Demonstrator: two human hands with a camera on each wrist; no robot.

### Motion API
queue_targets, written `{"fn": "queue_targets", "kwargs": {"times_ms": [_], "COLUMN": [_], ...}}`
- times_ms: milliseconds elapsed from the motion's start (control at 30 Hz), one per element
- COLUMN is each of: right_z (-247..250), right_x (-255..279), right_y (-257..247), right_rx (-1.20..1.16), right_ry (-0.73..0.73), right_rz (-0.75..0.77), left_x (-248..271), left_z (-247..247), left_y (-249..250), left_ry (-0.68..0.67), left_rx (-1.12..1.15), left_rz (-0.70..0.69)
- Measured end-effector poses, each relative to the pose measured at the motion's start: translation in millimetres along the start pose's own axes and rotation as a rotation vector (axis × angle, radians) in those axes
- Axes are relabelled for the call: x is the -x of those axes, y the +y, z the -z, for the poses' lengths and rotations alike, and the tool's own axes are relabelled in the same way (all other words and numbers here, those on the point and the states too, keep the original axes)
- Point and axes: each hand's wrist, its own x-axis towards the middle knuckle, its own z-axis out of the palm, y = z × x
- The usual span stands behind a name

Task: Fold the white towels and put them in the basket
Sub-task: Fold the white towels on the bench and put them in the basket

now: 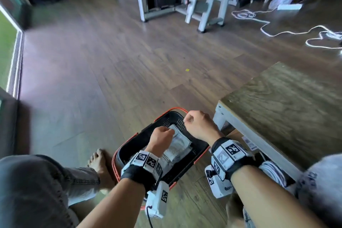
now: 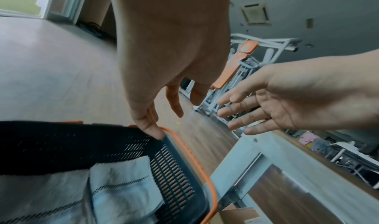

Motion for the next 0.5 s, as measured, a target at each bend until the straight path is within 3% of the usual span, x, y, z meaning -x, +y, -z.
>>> {"fn": "queue_targets", "kwargs": {"times_ms": [200,500], "right_z": [42,89], "right_x": [66,116], "right_y": [4,42], "right_rx": [0.019,-0.130], "right_ry": [0.104,0.284], "right_rz": [0.114,0.024], "left_x": [70,111], "left_z": [-2,-50], "left_y": [61,119], "left_ry": [0.014,-0.083], "left_rx": [-0.102,-0.147], "left_rz": [-0.189,-0.293]}}
